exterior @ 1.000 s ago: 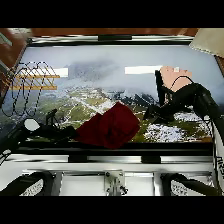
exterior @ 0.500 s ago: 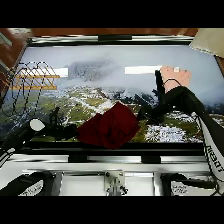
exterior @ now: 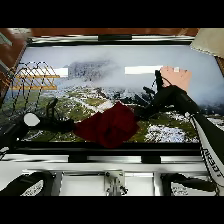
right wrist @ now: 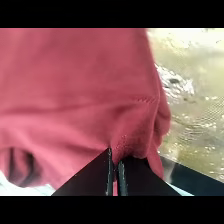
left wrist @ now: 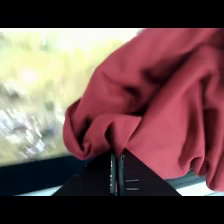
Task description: Fold the shirts.
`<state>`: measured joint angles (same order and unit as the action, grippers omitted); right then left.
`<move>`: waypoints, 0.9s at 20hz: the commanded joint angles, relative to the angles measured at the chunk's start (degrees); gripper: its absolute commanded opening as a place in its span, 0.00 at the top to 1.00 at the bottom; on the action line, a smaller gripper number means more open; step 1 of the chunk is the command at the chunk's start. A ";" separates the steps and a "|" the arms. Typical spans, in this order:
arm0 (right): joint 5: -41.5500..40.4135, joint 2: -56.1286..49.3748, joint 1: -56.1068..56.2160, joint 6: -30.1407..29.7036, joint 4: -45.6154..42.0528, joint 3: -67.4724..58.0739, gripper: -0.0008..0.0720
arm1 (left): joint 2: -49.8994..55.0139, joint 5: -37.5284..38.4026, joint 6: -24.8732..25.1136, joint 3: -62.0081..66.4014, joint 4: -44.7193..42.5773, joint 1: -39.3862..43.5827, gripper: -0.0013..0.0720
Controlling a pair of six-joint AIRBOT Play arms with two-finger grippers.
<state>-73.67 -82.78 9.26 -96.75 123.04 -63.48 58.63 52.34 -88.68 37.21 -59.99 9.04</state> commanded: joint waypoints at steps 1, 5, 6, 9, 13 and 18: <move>-2.71 6.25 -1.07 -4.20 -1.18 -6.23 0.89 | -5.35 4.31 -0.48 12.02 -13.09 -0.09 0.94; 3.10 19.67 -2.78 -6.01 -2.05 -22.99 0.89 | -13.57 4.46 -0.59 39.04 -18.47 -0.09 0.94; 6.75 23.08 -2.75 -6.01 -3.21 -26.82 0.89 | -14.86 3.98 -1.55 46.25 -18.47 -0.09 0.94; 19.41 33.44 -2.75 -5.99 -5.84 -34.34 0.89 | -17.73 2.32 -2.60 65.20 -18.71 -0.09 0.94; 22.77 42.95 -2.78 -1.84 -11.32 -36.44 0.89 | -20.92 3.21 -2.62 72.39 -18.99 -0.09 0.94; 15.34 44.98 -2.78 0.13 -13.33 -36.44 0.89 | -20.57 18.93 -2.62 69.13 -22.38 -0.09 0.94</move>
<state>-55.33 -39.38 6.52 -98.00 112.51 -99.33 38.28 62.83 -91.26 106.98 -80.07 8.99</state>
